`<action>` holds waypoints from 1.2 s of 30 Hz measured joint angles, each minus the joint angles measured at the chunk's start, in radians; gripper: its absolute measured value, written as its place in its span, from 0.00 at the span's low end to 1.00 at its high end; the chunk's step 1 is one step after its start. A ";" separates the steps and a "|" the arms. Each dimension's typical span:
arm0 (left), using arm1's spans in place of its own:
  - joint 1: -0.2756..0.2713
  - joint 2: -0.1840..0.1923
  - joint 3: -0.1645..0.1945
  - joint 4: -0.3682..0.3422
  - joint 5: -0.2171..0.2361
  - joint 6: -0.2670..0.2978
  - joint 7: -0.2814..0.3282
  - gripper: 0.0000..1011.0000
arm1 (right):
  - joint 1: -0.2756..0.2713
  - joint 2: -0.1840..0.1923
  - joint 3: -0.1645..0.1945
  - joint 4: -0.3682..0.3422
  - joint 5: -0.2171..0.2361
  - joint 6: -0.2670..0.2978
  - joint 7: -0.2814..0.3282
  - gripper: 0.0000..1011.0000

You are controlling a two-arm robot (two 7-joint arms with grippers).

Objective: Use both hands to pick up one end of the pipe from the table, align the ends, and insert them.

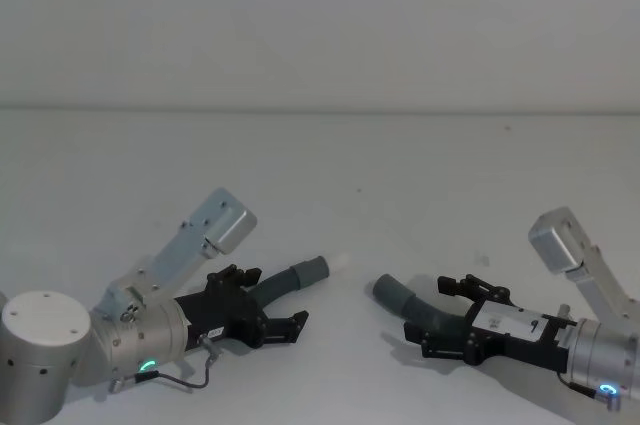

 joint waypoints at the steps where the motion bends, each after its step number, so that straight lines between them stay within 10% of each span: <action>1: -0.001 0.001 0.000 0.000 -0.002 0.002 -0.001 0.99 | 0.003 0.001 -0.004 0.001 -0.002 0.001 0.000 0.99; 19: -0.004 0.008 0.006 0.002 -0.009 0.010 0.001 0.99 | 0.026 0.014 -0.038 0.015 -0.028 -0.006 -0.004 0.99; 36: -0.004 0.010 0.007 0.002 -0.009 0.011 0.005 0.99 | 0.033 0.018 -0.048 0.019 -0.037 -0.010 -0.006 0.55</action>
